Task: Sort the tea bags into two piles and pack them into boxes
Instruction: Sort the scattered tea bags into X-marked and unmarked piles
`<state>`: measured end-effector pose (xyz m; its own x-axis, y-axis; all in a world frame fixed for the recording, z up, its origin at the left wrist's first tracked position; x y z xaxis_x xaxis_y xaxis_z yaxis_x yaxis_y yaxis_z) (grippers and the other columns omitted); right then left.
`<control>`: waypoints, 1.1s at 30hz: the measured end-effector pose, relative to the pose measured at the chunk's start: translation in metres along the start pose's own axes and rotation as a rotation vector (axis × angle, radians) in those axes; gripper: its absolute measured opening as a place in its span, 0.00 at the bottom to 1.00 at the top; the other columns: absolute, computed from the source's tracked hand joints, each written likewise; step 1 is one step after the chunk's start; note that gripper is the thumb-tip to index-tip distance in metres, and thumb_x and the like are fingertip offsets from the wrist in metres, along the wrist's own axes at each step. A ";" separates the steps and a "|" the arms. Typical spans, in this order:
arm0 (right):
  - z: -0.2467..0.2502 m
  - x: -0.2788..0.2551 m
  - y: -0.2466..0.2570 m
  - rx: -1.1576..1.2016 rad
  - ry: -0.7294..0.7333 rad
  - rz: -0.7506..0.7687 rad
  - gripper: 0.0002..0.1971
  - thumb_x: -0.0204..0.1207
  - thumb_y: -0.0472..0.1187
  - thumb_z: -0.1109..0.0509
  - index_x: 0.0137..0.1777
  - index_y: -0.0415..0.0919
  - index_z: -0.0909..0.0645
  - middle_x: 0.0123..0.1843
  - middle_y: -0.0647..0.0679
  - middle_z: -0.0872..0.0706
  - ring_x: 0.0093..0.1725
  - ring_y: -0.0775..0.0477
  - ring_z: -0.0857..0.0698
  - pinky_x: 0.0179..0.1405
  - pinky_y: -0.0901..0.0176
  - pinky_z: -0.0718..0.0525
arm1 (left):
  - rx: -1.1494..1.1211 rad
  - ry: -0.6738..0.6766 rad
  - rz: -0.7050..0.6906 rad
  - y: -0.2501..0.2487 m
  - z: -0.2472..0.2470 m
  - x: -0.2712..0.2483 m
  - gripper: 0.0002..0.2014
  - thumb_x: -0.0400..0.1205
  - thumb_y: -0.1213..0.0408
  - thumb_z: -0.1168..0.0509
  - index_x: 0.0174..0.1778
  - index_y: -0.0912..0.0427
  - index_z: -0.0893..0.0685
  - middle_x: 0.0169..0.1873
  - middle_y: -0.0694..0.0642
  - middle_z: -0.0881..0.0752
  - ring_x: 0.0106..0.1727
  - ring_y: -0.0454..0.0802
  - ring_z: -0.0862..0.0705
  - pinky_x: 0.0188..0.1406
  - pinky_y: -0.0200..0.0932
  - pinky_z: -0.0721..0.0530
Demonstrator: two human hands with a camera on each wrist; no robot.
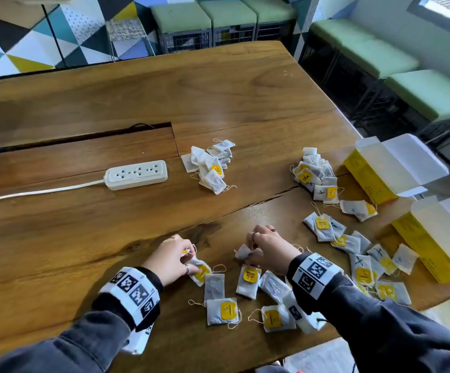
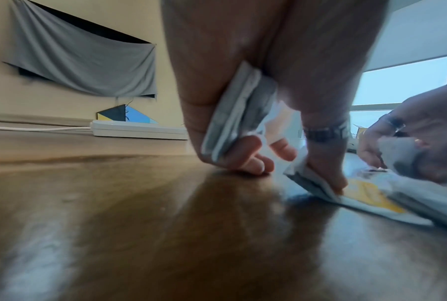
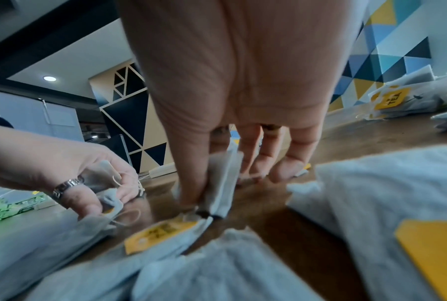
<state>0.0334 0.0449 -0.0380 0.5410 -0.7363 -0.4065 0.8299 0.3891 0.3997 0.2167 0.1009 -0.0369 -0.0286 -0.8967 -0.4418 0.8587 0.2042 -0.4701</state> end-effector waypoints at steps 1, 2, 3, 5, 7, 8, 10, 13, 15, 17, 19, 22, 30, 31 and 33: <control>0.009 -0.003 0.003 0.062 -0.074 0.018 0.13 0.73 0.49 0.28 0.50 0.41 0.23 0.54 0.44 0.20 0.54 0.46 0.25 0.54 0.63 0.25 | -0.079 -0.017 -0.021 -0.001 0.004 -0.001 0.14 0.71 0.59 0.25 0.34 0.43 0.27 0.46 0.51 0.20 0.47 0.47 0.22 0.39 0.32 0.29; 0.017 -0.007 0.005 0.150 -0.140 0.027 0.12 0.74 0.47 0.28 0.48 0.41 0.25 0.50 0.44 0.18 0.49 0.48 0.23 0.47 0.67 0.25 | -0.199 -0.046 -0.041 -0.002 0.011 -0.004 0.14 0.72 0.62 0.25 0.35 0.45 0.25 0.47 0.50 0.18 0.47 0.46 0.19 0.38 0.27 0.27; 0.023 -0.008 0.004 0.256 -0.181 0.023 0.12 0.74 0.45 0.28 0.50 0.40 0.27 0.47 0.46 0.17 0.45 0.50 0.22 0.41 0.68 0.26 | -0.344 -0.073 -0.054 -0.002 0.018 -0.007 0.13 0.72 0.66 0.26 0.38 0.47 0.23 0.47 0.49 0.17 0.47 0.43 0.18 0.38 0.22 0.26; 0.025 -0.011 0.001 0.581 -0.158 -0.005 0.13 0.75 0.36 0.29 0.56 0.38 0.27 0.46 0.46 0.18 0.41 0.51 0.20 0.40 0.66 0.24 | -0.698 -0.093 -0.068 -0.002 0.028 -0.013 0.14 0.73 0.79 0.30 0.43 0.54 0.21 0.46 0.49 0.16 0.46 0.42 0.19 0.38 0.19 0.25; 0.016 -0.013 0.008 1.059 -0.037 -0.008 0.12 0.75 0.27 0.34 0.57 0.36 0.28 0.44 0.42 0.20 0.38 0.49 0.19 0.39 0.60 0.19 | -1.007 -0.093 -0.100 -0.005 0.034 -0.017 0.19 0.73 0.89 0.39 0.43 0.58 0.21 0.38 0.49 0.15 0.42 0.45 0.20 0.29 0.28 0.24; 0.011 -0.014 0.014 1.276 0.034 -0.021 0.12 0.75 0.26 0.36 0.55 0.37 0.27 0.42 0.43 0.20 0.36 0.50 0.19 0.37 0.60 0.19 | -1.077 -0.090 -0.121 -0.008 0.036 -0.018 0.20 0.73 0.92 0.42 0.42 0.60 0.22 0.35 0.49 0.14 0.41 0.45 0.19 0.26 0.31 0.26; 0.001 -0.019 0.029 1.551 0.158 -0.079 0.12 0.72 0.27 0.36 0.53 0.39 0.27 0.38 0.46 0.20 0.32 0.52 0.20 0.33 0.61 0.21 | -1.101 -0.083 -0.189 -0.017 0.040 -0.019 0.22 0.72 0.95 0.46 0.39 0.62 0.23 0.30 0.49 0.15 0.41 0.42 0.17 0.29 0.34 0.21; -0.010 -0.022 0.046 1.597 0.258 -0.114 0.13 0.70 0.40 0.29 0.53 0.44 0.25 0.35 0.51 0.21 0.29 0.56 0.23 0.30 0.63 0.27 | -1.108 -0.100 -0.275 -0.032 0.045 -0.020 0.20 0.71 0.96 0.44 0.38 0.65 0.24 0.27 0.50 0.16 0.37 0.41 0.17 0.45 0.33 0.17; -0.014 -0.023 0.055 1.565 0.300 -0.110 0.14 0.73 0.49 0.28 0.54 0.46 0.24 0.35 0.54 0.22 0.28 0.58 0.25 0.29 0.65 0.31 | -1.102 -0.096 -0.294 -0.038 0.046 -0.021 0.19 0.70 0.96 0.42 0.39 0.65 0.24 0.26 0.50 0.17 0.36 0.42 0.18 0.47 0.33 0.18; -0.014 -0.024 0.062 1.533 0.327 -0.126 0.14 0.75 0.54 0.32 0.53 0.46 0.23 0.34 0.55 0.21 0.26 0.60 0.26 0.26 0.69 0.30 | -1.120 -0.082 -0.294 -0.040 0.044 -0.022 0.18 0.69 0.95 0.42 0.41 0.66 0.24 0.25 0.50 0.18 0.35 0.42 0.18 0.44 0.33 0.17; -0.014 -0.021 0.065 1.544 0.319 -0.143 0.14 0.78 0.55 0.37 0.52 0.45 0.24 0.33 0.55 0.20 0.25 0.60 0.25 0.24 0.70 0.30 | -1.122 -0.065 -0.273 -0.040 0.040 -0.022 0.20 0.69 0.95 0.45 0.42 0.66 0.23 0.25 0.51 0.18 0.35 0.42 0.18 0.42 0.34 0.17; -0.010 -0.016 0.065 1.598 0.290 -0.162 0.16 0.80 0.56 0.42 0.53 0.44 0.23 0.37 0.53 0.21 0.28 0.58 0.27 0.25 0.68 0.32 | -0.964 -0.081 -0.242 -0.040 0.035 -0.021 0.26 0.70 0.95 0.42 0.40 0.55 0.18 0.28 0.48 0.17 0.35 0.39 0.17 0.42 0.32 0.20; -0.025 -0.012 0.079 1.458 0.341 -0.052 0.25 0.72 0.42 0.26 0.65 0.43 0.34 0.45 0.49 0.16 0.40 0.56 0.18 0.35 0.65 0.25 | -0.894 -0.051 -0.146 -0.052 0.021 -0.021 0.20 0.74 0.88 0.39 0.45 0.55 0.20 0.45 0.51 0.15 0.45 0.39 0.14 0.43 0.32 0.16; -0.027 -0.013 0.077 1.431 0.333 -0.049 0.21 0.74 0.40 0.28 0.63 0.43 0.33 0.44 0.49 0.17 0.39 0.57 0.19 0.35 0.65 0.26 | -0.916 -0.043 -0.122 -0.049 0.019 -0.021 0.20 0.75 0.88 0.40 0.45 0.55 0.20 0.45 0.53 0.16 0.44 0.39 0.15 0.41 0.31 0.16; -0.025 -0.014 0.069 1.343 0.290 -0.049 0.08 0.78 0.37 0.32 0.54 0.43 0.26 0.39 0.50 0.19 0.33 0.60 0.21 0.33 0.68 0.25 | -0.958 -0.042 -0.064 -0.040 0.016 -0.020 0.17 0.76 0.85 0.38 0.45 0.55 0.20 0.41 0.52 0.19 0.36 0.39 0.18 0.31 0.28 0.20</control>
<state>0.0866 0.0954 -0.0253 0.6617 -0.5282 -0.5321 0.1701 -0.5855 0.7926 0.1915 0.1043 0.0028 -0.0265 -0.9266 -0.3750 0.0731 0.3724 -0.9252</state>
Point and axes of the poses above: each hand's wrist, its own x-axis towards the middle knuckle, its own z-axis out of the back of the hand, y = z × x, the point moved 8 cm from there along x, towards the middle knuckle
